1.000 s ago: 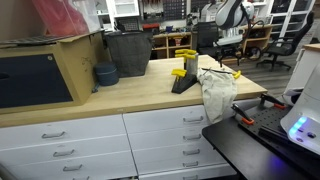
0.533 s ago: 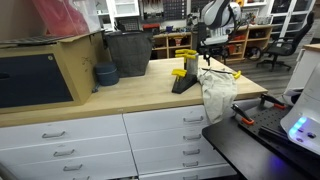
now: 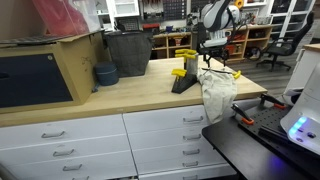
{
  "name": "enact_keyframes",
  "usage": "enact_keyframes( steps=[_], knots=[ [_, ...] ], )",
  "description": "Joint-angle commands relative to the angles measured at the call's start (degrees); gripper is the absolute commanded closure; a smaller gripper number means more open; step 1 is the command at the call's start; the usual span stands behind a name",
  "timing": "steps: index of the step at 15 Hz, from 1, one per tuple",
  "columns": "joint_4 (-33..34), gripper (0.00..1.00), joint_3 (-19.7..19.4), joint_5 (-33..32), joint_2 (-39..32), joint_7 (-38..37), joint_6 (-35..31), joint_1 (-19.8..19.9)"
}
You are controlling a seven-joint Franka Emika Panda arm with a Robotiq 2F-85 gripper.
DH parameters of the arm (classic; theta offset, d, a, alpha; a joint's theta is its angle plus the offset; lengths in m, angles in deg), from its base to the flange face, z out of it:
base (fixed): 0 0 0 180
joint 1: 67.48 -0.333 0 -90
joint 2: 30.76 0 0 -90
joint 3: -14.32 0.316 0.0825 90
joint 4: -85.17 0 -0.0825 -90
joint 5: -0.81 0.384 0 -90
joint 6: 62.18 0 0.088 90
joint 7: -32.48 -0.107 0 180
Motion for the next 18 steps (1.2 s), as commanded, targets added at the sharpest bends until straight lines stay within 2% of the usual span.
enact_keyframes(
  steps=[1,7,12,13,14,18],
  knots=[
    [4.01,0.00,-0.48,2.12,-7.01,-3.55,-3.17,-1.06],
    [8.19,0.00,-1.46,5.00,-12.82,-5.82,-6.33,-2.38],
    [5.86,0.00,-0.92,6.35,-10.20,-4.17,-7.33,-2.87],
    [5.62,0.25,-0.95,6.14,-10.02,-4.31,-7.72,-3.22],
    [5.41,0.26,-0.96,6.02,-9.92,-4.44,-8.14,-3.50],
    [5.05,0.58,-1.53,4.87,-10.49,-5.28,-10.39,-4.83]
  ],
)
